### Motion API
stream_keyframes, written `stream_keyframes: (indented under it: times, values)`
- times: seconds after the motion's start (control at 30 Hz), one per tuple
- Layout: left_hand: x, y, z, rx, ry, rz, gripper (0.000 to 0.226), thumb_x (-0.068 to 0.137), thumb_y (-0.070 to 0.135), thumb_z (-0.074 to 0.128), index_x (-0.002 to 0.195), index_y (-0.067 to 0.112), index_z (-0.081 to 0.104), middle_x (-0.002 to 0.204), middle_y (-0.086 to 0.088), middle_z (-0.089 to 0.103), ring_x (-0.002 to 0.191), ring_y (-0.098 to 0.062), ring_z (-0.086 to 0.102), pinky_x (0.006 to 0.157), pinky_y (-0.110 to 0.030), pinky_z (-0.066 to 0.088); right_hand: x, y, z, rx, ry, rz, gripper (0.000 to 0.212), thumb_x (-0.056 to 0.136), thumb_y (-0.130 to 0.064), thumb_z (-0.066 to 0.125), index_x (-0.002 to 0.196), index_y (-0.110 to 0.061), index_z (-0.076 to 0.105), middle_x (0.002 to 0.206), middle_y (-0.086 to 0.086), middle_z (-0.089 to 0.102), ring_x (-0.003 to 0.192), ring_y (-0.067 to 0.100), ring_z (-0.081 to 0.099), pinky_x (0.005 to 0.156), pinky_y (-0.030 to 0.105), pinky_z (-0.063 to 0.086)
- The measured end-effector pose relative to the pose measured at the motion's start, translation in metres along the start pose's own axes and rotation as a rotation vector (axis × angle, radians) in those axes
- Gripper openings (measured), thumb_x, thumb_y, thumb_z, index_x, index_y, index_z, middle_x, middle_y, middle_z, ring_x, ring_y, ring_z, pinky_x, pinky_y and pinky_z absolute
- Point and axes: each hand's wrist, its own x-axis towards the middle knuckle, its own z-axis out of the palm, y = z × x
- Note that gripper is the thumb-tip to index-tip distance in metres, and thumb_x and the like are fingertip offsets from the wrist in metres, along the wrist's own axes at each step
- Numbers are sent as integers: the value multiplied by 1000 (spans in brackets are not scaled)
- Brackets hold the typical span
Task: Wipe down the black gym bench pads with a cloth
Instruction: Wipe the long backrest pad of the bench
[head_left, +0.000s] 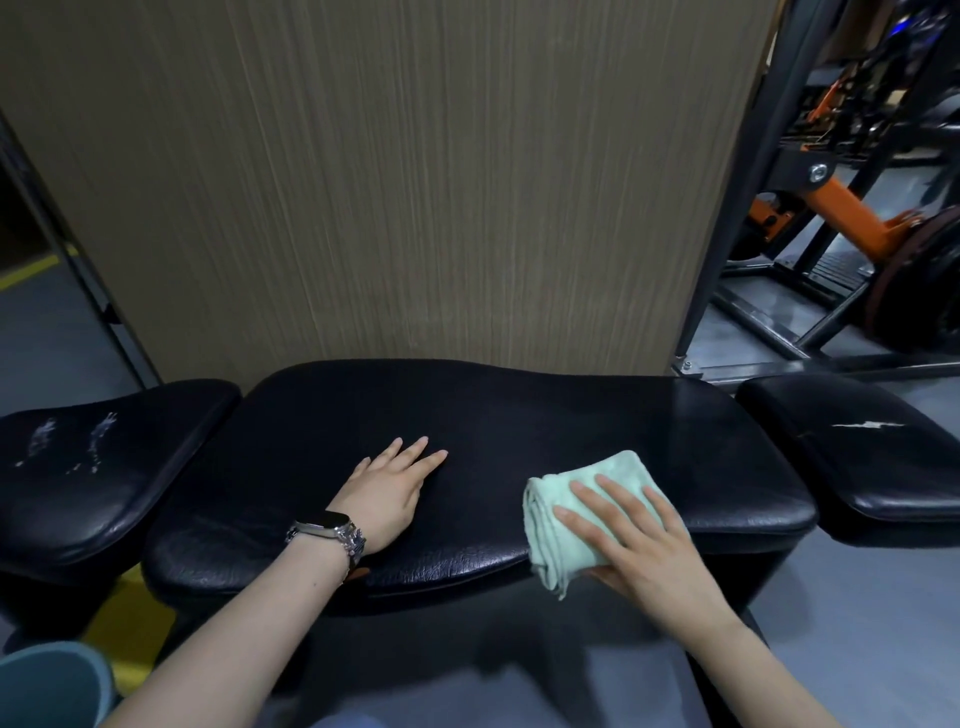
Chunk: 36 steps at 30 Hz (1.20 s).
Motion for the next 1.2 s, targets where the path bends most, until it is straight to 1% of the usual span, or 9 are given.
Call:
stream_keyframes:
  times: [0.23, 0.37, 0.5, 0.53, 0.6, 0.73, 0.97, 1.07, 1.2]
  values:
    - [4, 12, 1, -6, -3, 15, 49, 102, 21, 21, 147, 38, 15, 157, 12, 4, 144, -15, -1, 116, -40, 9, -11, 6, -2, 5, -6, 132, 60, 76, -44, 46, 136, -36, 40, 137, -7, 53, 129, 18, 40, 107, 41, 19]
    - [9, 25, 3, -26, 11, 43, 48, 102, 21, 22, 147, 37, 16, 157, 12, 4, 144, -15, -2, 116, -40, 7, -2, -10, 1, -27, -7, 83, 60, 76, -49, 46, 135, -36, 42, 137, -6, 53, 129, 20, 40, 105, 44, 21]
    - [14, 32, 7, -29, 17, 64, 48, 102, 22, 23, 147, 38, 16, 157, 13, 4, 144, -13, -3, 116, -40, 7, 11, -36, 10, -24, 17, -10, 80, 67, -53, 73, 138, -38, 40, 142, -8, 47, 130, 20, 44, 102, 48, 29]
    - [14, 34, 8, -26, 16, 71, 48, 102, 22, 23, 146, 39, 16, 157, 14, 4, 144, -13, -3, 117, -40, 6, 13, -42, 11, -14, 20, -22, 82, 66, -53, 75, 138, -39, 40, 142, -8, 48, 130, 20, 46, 101, 48, 30]
    - [14, 39, 9, -27, 11, 89, 49, 101, 22, 23, 146, 39, 15, 156, 14, 3, 144, -12, -4, 117, -40, 5, 17, -47, 11, 1, 32, -54, 77, 71, -55, 70, 140, -39, 38, 142, -8, 48, 131, 20, 46, 102, 47, 30]
    - [12, 52, 11, -21, 0, 141, 48, 101, 25, 23, 146, 40, 14, 156, 16, 1, 143, -10, -6, 117, -38, 3, 16, -32, 10, -4, 35, -98, 62, 81, -53, 48, 140, -39, 36, 142, -8, 47, 133, 19, 38, 105, 43, 28]
    - [12, 61, 12, -14, 20, 146, 47, 102, 24, 22, 146, 41, 17, 156, 16, 5, 144, -11, -3, 117, -39, 5, -9, 20, -1, -17, 30, -8, 58, 81, -47, 43, 139, -37, 38, 140, -7, 51, 130, 17, 39, 102, 39, 28]
    - [11, 63, 14, -10, 16, 142, 47, 102, 23, 22, 145, 41, 18, 156, 16, 6, 144, -12, -2, 116, -40, 6, -24, 43, -4, -28, 4, 32, 63, 80, -44, 44, 141, -37, 32, 141, -7, 50, 131, 17, 38, 103, 39, 28]
    - [11, 64, 15, -20, 30, 141, 47, 102, 23, 23, 145, 41, 19, 156, 16, 7, 144, -12, 0, 116, -40, 7, -41, 67, -6, -13, -6, 89, 65, 81, -49, 44, 143, -39, 25, 142, -7, 48, 132, 17, 38, 104, 40, 27]
